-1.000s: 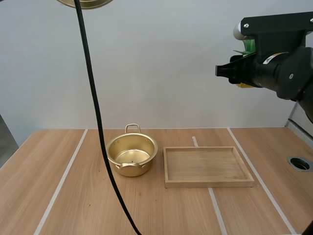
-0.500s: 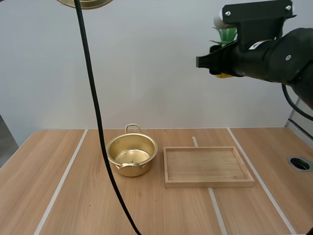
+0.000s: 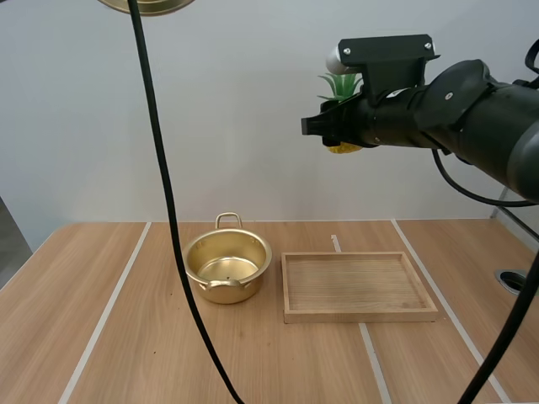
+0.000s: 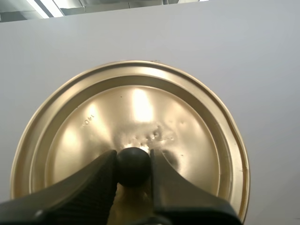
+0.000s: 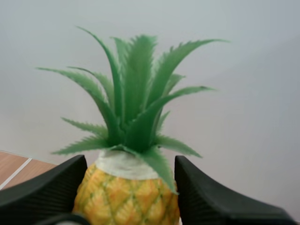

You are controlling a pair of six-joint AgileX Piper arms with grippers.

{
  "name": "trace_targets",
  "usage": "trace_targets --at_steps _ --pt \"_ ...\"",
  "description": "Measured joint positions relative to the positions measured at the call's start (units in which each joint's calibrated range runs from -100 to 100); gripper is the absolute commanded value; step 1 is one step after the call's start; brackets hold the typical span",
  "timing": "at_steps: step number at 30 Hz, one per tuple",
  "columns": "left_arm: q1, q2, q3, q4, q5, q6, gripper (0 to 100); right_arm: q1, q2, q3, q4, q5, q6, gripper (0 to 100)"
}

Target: Open the pot, put the pineapple inside, and close it

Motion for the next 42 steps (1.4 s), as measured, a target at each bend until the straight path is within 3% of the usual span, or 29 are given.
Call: trace_targets --at_steps 15,29,42 --pt "0.00 0.00 0.00 0.00 0.00 0.00 0 6.18 11.01 0.00 8.88 -2.26 -12.09 0" --pt "0.00 0.00 0.00 0.00 0.00 0.00 0 14.52 22.78 0.00 9.74 -11.65 -15.98 0" --pt "0.00 0.00 0.00 0.00 0.00 0.00 0 15.57 33.59 0.00 10.08 -13.39 -17.03 0"
